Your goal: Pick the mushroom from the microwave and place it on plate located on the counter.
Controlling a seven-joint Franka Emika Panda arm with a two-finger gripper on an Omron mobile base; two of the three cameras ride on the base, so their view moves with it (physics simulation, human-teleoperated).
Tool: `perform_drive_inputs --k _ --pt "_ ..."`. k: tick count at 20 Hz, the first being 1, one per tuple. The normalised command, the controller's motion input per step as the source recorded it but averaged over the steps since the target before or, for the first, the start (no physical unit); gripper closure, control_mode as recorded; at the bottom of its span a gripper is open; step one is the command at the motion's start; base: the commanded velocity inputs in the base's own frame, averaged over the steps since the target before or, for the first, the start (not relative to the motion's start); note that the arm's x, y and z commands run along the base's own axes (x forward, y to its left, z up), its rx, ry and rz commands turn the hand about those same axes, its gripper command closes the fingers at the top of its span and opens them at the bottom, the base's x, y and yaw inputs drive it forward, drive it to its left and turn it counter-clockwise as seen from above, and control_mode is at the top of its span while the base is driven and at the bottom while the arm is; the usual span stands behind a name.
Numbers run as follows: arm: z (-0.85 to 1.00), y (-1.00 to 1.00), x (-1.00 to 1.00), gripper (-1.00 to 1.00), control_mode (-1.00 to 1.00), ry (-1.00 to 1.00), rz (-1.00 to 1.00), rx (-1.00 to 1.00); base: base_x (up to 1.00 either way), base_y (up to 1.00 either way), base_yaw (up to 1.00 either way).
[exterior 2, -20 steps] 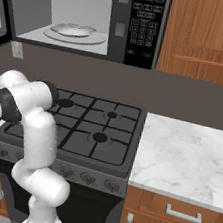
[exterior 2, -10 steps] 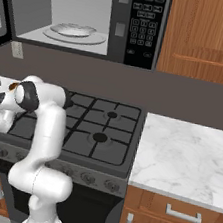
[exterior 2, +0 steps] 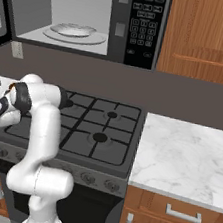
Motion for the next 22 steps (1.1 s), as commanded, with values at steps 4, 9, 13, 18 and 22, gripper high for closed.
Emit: perform_drive_inputs --k 4,9,13,18,22 --pt "0.02 0.4 0.05 -1.0 -1.0 0.05 0.0 -0.03 0.0 0.0 0.0" --pt "-0.03 0.42 0.02 -1.0 -1.0 0.06 0.0 -0.04 0.0 0.0 0.0" --pt "-0.04 0.18 0.17 -1.0 -1.0 0.02 0.0 0.0 0.0 0.0 0.0" --pt "-0.08 0.04 0.25 -1.0 -1.0 0.0 0.0 0.0 0.0 0.0 0.0" --pt "0.14 -0.33 0.16 -1.0 -1.0 0.0 -0.03 0.0 0.0 0.0 0.0"
